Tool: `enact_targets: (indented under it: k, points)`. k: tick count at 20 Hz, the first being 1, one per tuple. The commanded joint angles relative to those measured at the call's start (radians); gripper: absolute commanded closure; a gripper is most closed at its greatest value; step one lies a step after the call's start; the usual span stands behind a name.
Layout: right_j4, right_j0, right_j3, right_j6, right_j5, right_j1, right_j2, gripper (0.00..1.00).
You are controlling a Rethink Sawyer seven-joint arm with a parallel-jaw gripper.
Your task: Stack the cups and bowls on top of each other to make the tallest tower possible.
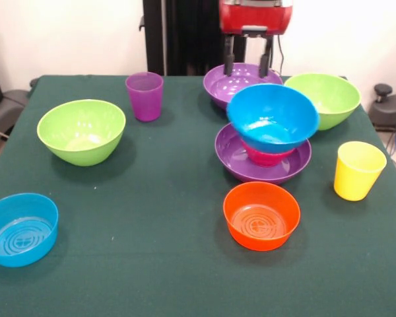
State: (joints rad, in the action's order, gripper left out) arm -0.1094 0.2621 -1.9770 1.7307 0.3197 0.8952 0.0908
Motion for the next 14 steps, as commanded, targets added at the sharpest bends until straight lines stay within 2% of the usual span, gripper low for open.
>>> enact_targets:
  k: [1,6,11,14]
  points:
    - [-0.006,0.105,0.142,-0.062,0.162,-0.104,0.133,0.0]
    - [-0.032,0.204,0.227,-0.144,0.248,-0.144,0.185,0.0]
    - [-0.055,0.26,0.274,-0.18,0.321,-0.144,0.218,0.0]
    - [-0.078,0.29,0.299,-0.197,0.332,-0.159,0.235,0.0]
